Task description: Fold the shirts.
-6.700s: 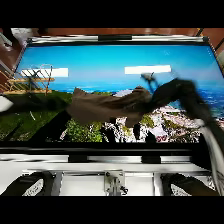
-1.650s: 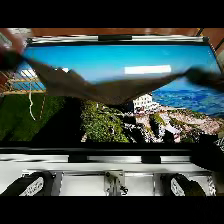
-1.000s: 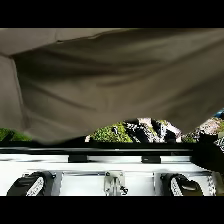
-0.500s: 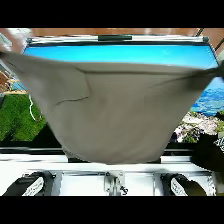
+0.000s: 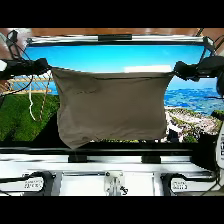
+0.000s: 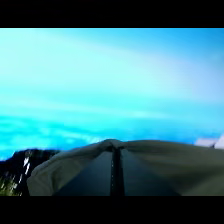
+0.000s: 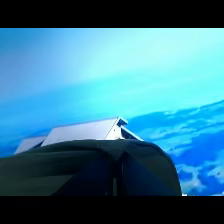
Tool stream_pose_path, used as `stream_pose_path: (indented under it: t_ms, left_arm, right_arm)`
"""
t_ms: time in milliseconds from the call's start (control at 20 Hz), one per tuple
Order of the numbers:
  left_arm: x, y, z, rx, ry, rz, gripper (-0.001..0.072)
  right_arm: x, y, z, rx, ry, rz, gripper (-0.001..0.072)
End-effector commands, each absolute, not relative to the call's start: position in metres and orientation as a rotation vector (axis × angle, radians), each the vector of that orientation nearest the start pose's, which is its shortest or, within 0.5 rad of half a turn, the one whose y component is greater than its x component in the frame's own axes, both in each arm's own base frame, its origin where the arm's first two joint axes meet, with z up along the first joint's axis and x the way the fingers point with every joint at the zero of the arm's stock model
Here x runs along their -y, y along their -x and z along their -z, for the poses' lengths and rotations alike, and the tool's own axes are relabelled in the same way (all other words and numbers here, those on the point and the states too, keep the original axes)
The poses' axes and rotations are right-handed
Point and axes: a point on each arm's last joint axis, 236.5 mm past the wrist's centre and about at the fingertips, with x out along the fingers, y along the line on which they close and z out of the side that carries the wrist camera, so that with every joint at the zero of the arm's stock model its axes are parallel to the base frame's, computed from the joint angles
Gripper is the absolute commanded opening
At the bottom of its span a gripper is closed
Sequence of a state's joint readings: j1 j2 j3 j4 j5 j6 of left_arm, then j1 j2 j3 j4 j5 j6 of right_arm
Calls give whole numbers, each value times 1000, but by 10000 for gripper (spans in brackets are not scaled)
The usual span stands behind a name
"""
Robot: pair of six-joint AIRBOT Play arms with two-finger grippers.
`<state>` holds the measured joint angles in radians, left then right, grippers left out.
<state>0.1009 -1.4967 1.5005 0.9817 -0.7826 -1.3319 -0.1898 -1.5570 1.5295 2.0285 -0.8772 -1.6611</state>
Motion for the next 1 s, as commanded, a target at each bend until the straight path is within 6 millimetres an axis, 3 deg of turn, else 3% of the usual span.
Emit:
stream_pose_path:
  t_ms: [0, 150, 300, 500, 650, 800, 950]
  left_arm:
    - [30, -588, -83, -645, 429, 163, 32]
    - [43, -595, -51, -683, 412, 172, 33]
    - [51, -595, -20, -739, 410, 180, 33]
    - [56, -571, -5, -863, 314, 259, 32]
    - [46, -525, 11, -1087, 213, 325, 32]
    - [48, -484, 23, -1265, 230, 385, 32]
    - [34, -450, 38, -1421, 148, 383, 31]
  right_arm:
    - [37, -577, -46, -756, -485, -1, 75]
    - [29, -580, -17, -807, -488, -4, 75]
    - [5, -580, 7, -858, -467, -34, 75]
    - [-6, -565, 7, -922, -418, -66, 75]
    - [-3, -522, 7, -1087, -341, -80, 75]
    - [-2, -458, 37, -1386, -294, -54, 75]
    - [0, -427, 54, -1536, -270, -53, 75]
